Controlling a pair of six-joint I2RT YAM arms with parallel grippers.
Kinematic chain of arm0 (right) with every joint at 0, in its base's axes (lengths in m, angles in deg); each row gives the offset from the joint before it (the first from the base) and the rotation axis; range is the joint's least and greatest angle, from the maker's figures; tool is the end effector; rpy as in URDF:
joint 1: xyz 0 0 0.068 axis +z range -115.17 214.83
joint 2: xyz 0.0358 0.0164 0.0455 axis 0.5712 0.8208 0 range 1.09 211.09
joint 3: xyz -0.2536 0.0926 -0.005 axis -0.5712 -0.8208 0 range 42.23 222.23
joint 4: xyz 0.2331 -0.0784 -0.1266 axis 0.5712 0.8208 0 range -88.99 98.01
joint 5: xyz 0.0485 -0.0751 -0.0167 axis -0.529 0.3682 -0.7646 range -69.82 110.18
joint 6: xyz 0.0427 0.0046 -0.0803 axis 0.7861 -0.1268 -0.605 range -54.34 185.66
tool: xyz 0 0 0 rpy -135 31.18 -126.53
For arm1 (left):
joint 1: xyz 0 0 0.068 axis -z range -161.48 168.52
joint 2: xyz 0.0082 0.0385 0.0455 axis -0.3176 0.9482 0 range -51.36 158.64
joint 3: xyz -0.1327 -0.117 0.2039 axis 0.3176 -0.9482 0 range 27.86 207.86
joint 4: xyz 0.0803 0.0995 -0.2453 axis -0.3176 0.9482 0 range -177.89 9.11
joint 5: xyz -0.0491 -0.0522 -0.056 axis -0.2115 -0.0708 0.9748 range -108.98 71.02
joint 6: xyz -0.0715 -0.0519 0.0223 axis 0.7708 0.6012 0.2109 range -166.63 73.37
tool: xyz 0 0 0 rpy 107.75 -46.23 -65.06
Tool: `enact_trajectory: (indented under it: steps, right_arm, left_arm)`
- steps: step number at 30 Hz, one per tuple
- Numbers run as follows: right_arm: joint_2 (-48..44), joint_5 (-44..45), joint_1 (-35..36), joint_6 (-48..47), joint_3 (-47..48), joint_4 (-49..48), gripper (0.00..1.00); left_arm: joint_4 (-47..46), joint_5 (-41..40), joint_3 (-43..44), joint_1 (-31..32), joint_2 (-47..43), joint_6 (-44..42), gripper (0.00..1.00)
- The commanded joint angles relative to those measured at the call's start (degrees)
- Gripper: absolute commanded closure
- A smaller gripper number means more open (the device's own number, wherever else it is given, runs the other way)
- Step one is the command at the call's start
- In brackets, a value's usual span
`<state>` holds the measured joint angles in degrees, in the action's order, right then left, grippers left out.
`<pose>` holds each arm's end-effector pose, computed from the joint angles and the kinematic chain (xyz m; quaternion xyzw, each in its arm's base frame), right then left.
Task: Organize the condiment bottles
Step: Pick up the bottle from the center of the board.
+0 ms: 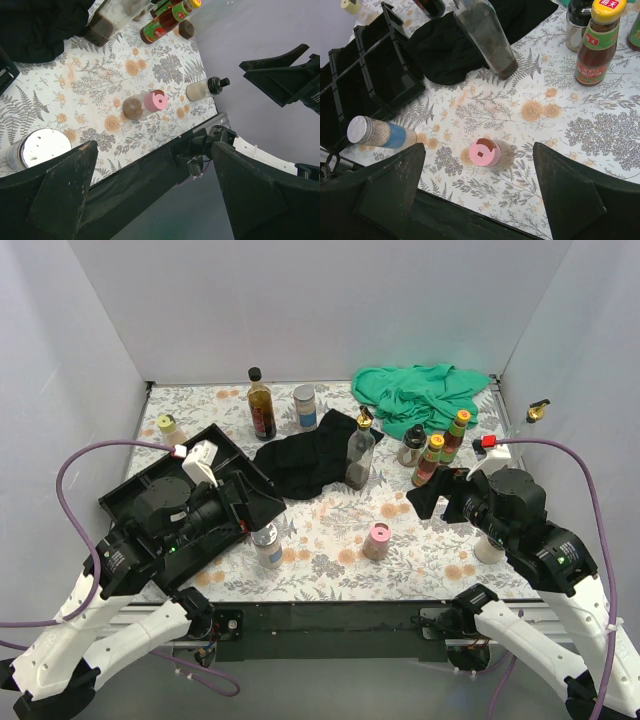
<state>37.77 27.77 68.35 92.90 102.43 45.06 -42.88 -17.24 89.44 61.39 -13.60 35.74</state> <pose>0.1486 0.0855 0.3744 -0.0072 0.8208 0.2406 0.5180 0.1254 -0.1197 0.3774 -0.2707 0.7793 -0.5075 0.2487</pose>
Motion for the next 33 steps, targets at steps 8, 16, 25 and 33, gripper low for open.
enact_trajectory:
  steps: [8,16,25,33]
  right_arm:
    - [-1.44,3.13,0.32,0.7,0.09,-1.07,0.02]
    - [-3.37,1.9,0.32,-0.7,-0.88,-1.16,0.02]
    - [-10.13,-1.7,0.32,-5.62,-4.57,-5.2,0.04]
    - [-14.27,-4.43,0.32,-8.7,-6.59,-5.91,0.04]
  left_arm:
    - [2.8,-4.46,0.65,0.19,-0.93,0.69,0.02]
    - [5.61,-10.6,-0.75,0.19,3.28,-0.18,0.02]
    - [6.22,-16.86,-2.96,0.19,17.76,-3.79,0.1]
    - [16.15,-24.58,-0.06,0.28,27.37,-2.39,0.13]
